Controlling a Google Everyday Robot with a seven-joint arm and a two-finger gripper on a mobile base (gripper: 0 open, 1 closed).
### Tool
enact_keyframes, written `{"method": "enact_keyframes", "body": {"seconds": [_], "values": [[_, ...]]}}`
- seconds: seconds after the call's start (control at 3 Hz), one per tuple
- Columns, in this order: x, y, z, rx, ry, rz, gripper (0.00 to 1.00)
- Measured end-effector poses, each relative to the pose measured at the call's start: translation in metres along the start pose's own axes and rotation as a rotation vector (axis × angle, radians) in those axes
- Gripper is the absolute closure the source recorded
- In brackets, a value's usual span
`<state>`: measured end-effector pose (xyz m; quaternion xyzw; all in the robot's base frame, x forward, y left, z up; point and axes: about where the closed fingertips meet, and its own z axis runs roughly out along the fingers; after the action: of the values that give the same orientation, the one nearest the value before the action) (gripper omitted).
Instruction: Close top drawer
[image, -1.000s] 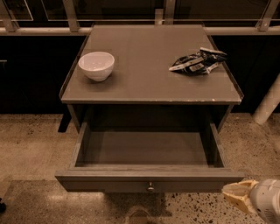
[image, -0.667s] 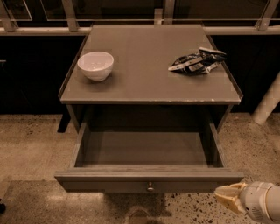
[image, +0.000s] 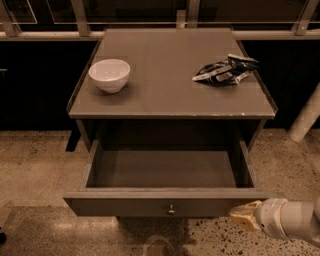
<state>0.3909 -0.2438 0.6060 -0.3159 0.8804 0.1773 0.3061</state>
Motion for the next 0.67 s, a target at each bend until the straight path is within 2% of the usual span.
{"method": "enact_keyframes", "body": {"seconds": [0.33, 0.67], "values": [[-0.013, -0.006, 0.019, -0.023, -0.017, -0.036, 1.00], [-0.030, -0.014, 0.031, -0.022, -0.041, -0.071, 1.00]]}}
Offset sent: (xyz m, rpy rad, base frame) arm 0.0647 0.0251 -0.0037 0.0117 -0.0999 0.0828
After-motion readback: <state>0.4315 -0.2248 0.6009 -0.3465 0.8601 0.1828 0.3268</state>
